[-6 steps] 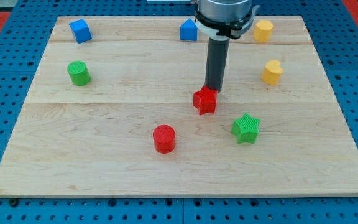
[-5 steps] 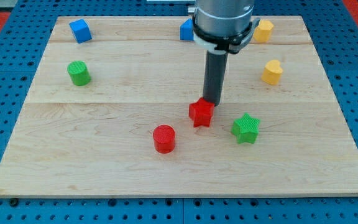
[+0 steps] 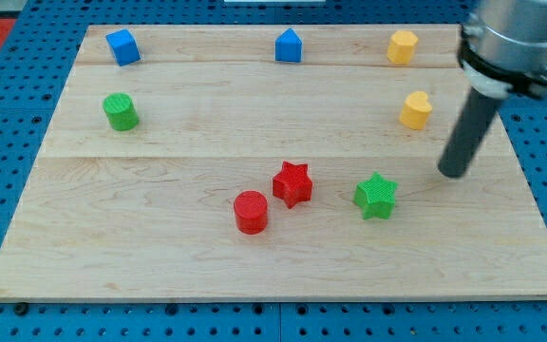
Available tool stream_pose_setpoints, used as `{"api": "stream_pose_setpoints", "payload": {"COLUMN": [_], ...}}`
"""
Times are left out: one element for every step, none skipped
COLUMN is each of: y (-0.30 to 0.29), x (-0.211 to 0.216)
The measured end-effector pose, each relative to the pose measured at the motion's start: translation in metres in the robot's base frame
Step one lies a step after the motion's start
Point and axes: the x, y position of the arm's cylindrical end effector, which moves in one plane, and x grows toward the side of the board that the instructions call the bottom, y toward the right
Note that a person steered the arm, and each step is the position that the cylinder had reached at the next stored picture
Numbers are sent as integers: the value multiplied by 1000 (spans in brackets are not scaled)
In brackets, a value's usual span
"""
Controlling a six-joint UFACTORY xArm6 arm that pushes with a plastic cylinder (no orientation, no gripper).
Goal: Move the green star towards bottom left
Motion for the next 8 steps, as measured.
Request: {"api": "stream_pose_setpoints", "payload": {"y": [-10, -57, -121, -115, -93, -104, -115, -124], "x": [48, 52, 49, 9, -17, -43, -60, -73]}}
